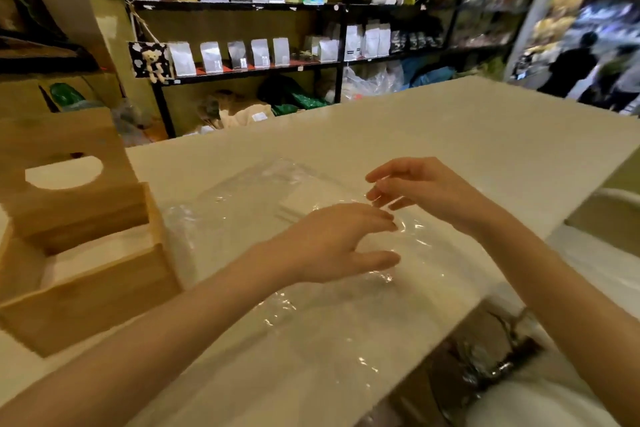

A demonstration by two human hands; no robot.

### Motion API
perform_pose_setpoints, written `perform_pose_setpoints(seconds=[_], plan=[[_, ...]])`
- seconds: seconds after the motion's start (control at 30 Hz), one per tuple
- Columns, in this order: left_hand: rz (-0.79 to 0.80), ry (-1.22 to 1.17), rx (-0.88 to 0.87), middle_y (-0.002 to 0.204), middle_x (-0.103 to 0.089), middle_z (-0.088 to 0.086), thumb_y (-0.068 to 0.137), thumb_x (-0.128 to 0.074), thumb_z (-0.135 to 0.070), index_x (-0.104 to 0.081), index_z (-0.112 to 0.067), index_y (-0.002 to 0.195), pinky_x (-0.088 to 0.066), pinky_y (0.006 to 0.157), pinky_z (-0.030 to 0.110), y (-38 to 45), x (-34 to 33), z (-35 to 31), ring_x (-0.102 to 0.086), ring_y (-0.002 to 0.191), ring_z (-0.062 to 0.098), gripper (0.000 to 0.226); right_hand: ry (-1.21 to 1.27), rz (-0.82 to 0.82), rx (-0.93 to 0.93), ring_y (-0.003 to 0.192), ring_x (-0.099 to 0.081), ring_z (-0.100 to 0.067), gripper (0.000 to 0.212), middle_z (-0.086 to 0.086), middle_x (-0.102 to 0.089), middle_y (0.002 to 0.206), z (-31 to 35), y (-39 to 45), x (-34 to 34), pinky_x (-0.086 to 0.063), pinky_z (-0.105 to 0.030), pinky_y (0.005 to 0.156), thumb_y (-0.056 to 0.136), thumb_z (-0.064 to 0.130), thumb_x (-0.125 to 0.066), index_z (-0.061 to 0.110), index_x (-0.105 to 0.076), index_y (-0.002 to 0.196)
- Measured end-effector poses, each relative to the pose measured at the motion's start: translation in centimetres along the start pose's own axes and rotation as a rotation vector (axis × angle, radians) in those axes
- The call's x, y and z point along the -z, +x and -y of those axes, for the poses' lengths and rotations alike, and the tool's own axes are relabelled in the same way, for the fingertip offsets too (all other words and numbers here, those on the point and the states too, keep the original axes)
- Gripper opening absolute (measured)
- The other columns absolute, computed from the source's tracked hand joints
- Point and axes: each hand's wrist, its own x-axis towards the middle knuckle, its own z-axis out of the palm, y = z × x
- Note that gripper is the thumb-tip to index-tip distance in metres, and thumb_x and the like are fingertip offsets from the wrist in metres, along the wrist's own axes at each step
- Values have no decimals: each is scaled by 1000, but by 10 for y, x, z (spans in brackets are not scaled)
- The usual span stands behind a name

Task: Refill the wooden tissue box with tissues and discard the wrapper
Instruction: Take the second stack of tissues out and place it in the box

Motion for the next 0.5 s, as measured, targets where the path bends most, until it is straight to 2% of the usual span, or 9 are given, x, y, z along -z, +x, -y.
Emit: perform_pose_setpoints(seconds=[0.07,0.13,0.23,0.3,0.4,0.47,0.5], plan=[[-21,63,-68,149,-35,-5,85,-46,-52,-41,-20,136,-19,114,27,18,-25,7,-28,137,9,61,4,-69,-40,87,-67,-16,16,-6,-72,93,-23,-19,11,-51,-34,83,88,13,-55,17,-65,100],[47,157,-93,156,-16,-5,82,-33,-64,-24,-21,143,2,114,24,30,-44,11,-8,143,7,75,-29,-146,-46,93,-64,-9,17,1,-70,98,-45,-36,19,-49,-26,84,87,14,-56,20,-65,100],[111,204,-78,157,0,-6,70,-12,-78,-7,-22,146,13,114,27,39,-61,16,9,140,-1,94,-109,-224,-39,90,-59,4,18,16,-64,93,-63,-56,22,-43,-14,80,88,14,-56,24,-65,100],[122,239,-71,157,2,-6,69,-4,-72,-5,-21,146,13,114,28,41,-67,20,10,138,-2,93,-96,-199,-51,80,-62,3,17,14,-66,86,-70,-66,20,-45,-14,78,87,12,-55,23,-66,94],[126,281,-88,157,-5,-6,74,2,-63,-11,-22,146,12,113,29,42,-72,21,5,143,6,84,-175,-123,-33,86,-62,-1,18,14,-68,86,-79,-76,13,-47,-16,80,86,14,-55,28,-67,87],[98,262,-113,156,-15,-7,77,5,-57,-20,-21,144,10,113,31,42,-75,22,-4,144,10,81,-219,-97,-5,90,-62,-4,18,14,-68,88,-83,-80,8,-47,-19,83,81,29,-53,27,-69,88],[70,254,-127,155,-21,-6,79,6,-55,-25,-21,143,9,114,32,42,-76,23,-8,144,12,79,-227,-99,15,90,-62,-5,28,13,-67,89,-85,-82,7,-48,-22,85,76,37,-49,25,-71,89]])
